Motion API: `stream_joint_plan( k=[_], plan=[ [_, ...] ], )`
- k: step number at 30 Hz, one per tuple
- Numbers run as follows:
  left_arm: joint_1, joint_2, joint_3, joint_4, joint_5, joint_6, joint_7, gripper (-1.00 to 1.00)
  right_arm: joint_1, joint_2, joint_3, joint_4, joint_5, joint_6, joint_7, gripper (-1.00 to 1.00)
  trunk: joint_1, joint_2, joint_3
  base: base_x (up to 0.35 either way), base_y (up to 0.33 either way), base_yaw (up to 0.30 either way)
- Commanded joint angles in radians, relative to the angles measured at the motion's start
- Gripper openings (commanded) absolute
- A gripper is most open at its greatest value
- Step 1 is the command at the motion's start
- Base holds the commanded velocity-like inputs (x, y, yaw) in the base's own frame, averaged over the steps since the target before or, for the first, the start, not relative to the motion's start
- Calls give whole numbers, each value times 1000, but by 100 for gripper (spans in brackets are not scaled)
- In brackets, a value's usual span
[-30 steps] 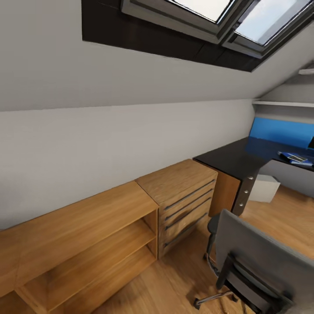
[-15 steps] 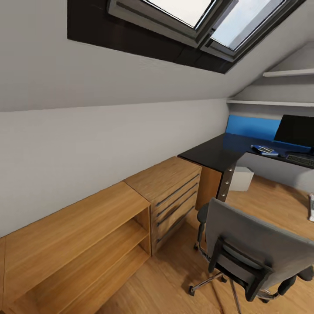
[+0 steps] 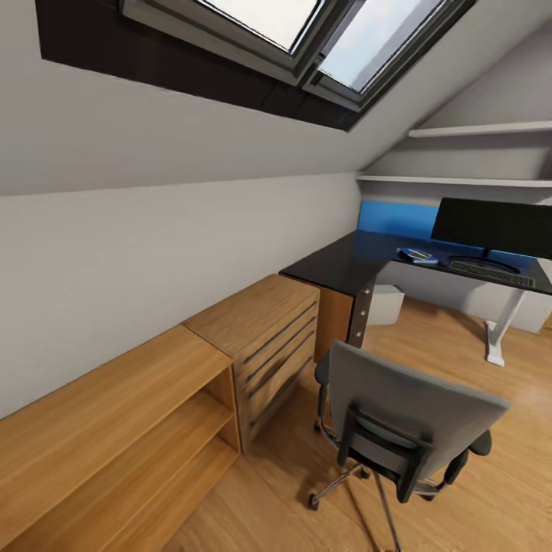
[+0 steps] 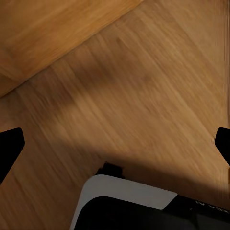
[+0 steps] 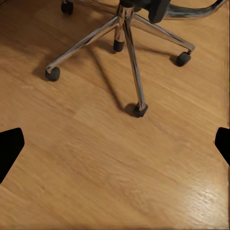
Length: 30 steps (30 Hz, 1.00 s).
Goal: In the bedroom, organize the workspace by keeping the computer under the desk, ensuring the monitor is on the desk, placing the keyboard on the desk next to the monitor, placing the mouse on the desk next to the keyboard, moving the folder from the swivel chair onto the desk next to the mouse, stacking the notebook on top of the folder with the pen on top of the notebook, and positioning the swivel chair next to the desk.
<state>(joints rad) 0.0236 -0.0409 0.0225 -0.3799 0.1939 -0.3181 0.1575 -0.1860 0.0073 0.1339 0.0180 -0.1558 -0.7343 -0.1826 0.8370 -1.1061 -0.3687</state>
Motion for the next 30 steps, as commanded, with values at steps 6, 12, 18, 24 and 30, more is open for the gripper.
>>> stream_joint_plan(
  k=[6, 12, 18, 24, 30],
  plan=[
    [0, -1, 2, -2, 2, -1, 1, 100, -1, 0, 9, 2, -9, -4, -2, 100, 0, -1, -1, 0, 0, -297],
    [0, -4, 2, -2, 2, -1, 1, 100, -1, 0, 9, 2, -9, -4, -3, 100, 0, -1, -1, 0, 0, -297],
    [0, -5, 2, -2, 2, -1, 1, 100, -1, 0, 9, 2, -9, -4, -3, 100, 0, -1, -1, 0, 0, -297],
    [1, -5, 2, -2, 2, -1, 1, 100, -1, 0, 9, 2, -9, -4, -3, 100, 0, -1, -1, 0, 0, -297],
    [0, -5, 2, -2, 2, -1, 1, 100, -1, 0, 9, 2, -10, -2, -2, 100, 0, -1, -1, 0, 0, -297]
  ],
)
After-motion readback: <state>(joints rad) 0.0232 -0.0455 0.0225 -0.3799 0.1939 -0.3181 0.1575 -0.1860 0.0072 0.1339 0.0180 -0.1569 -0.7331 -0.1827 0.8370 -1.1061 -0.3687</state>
